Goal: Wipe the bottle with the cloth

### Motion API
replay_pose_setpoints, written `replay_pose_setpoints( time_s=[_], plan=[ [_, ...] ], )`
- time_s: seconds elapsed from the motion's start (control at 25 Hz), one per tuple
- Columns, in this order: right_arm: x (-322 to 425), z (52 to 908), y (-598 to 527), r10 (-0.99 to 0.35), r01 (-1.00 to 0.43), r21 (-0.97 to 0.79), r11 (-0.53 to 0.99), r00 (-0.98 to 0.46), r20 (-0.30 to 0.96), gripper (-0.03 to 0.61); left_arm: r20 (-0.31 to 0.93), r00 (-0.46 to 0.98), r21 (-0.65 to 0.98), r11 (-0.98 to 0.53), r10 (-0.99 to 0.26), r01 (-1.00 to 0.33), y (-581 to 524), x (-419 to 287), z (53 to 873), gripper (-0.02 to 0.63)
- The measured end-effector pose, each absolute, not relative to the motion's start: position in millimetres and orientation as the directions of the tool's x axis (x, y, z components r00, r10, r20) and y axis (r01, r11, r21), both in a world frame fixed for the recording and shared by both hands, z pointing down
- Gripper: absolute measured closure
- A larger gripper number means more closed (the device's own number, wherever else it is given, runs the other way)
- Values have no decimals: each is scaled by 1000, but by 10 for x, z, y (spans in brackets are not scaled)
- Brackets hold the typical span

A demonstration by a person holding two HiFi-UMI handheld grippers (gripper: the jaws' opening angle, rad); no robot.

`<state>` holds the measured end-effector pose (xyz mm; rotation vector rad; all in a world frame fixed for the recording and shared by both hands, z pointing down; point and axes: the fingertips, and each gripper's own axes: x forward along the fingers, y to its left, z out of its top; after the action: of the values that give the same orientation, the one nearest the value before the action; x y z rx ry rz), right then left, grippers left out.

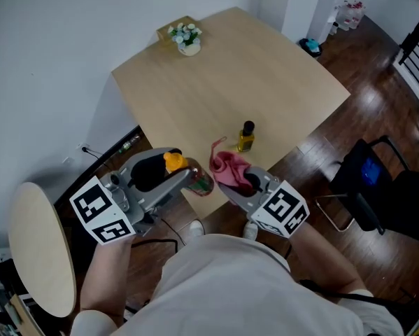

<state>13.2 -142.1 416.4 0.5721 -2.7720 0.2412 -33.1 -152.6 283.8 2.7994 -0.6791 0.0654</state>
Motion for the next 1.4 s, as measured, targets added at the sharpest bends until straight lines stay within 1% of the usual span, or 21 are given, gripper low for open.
replay_pose_setpoints(
  time_s=[0.08, 0.16, 0.28, 0.48, 0.6, 0.76, 0.96, 1.16, 1.4],
  plan=[
    [174, 3940, -1375, -394, -426, -62, 902, -875, 282, 505, 109, 884, 231, -854, -455, -467, -1556, -374, 2827, 457],
    [159, 3629, -1271, -404, -411, 24, 912, -883, 238, 505, 120, 880, 223, -851, -460, -475, -1590, -398, 2848, 457],
    [23, 3477, -1116, -385, -381, 65, 922, -888, 250, 505, 126, 880, 229, -850, -457, -475, -1636, -400, 2899, 457],
    [-73, 3879, -1118, -399, -408, 39, 912, -861, 316, 505, 106, 889, 255, -852, -446, -458, -1727, -378, 2905, 457],
    [2, 4283, -1089, -400, -436, -4, 900, -830, 388, 505, 92, 889, 275, -847, -448, -455, -1779, -430, 2919, 457],
    [237, 4594, -1030, -432, -504, -63, 861, -793, 430, 505, 108, 879, 264, -839, -464, -476, -1895, -467, 3076, 457],
    [654, 4632, -997, -514, -616, -109, 780, -731, 449, 505, 199, 828, 159, -816, -524, -555, -2136, -467, 3623, 457],
    [1033, 4692, -884, -577, -711, -144, 688, -657, 486, 505, 272, 768, 108, -775, -580, -623, -2408, -411, 4424, 457],
    [1225, 4612, -730, -632, -786, -151, 599, -580, 514, 505, 335, 710, 85, -731, -619, -677, -2728, -391, 5257, 457]
  ],
)
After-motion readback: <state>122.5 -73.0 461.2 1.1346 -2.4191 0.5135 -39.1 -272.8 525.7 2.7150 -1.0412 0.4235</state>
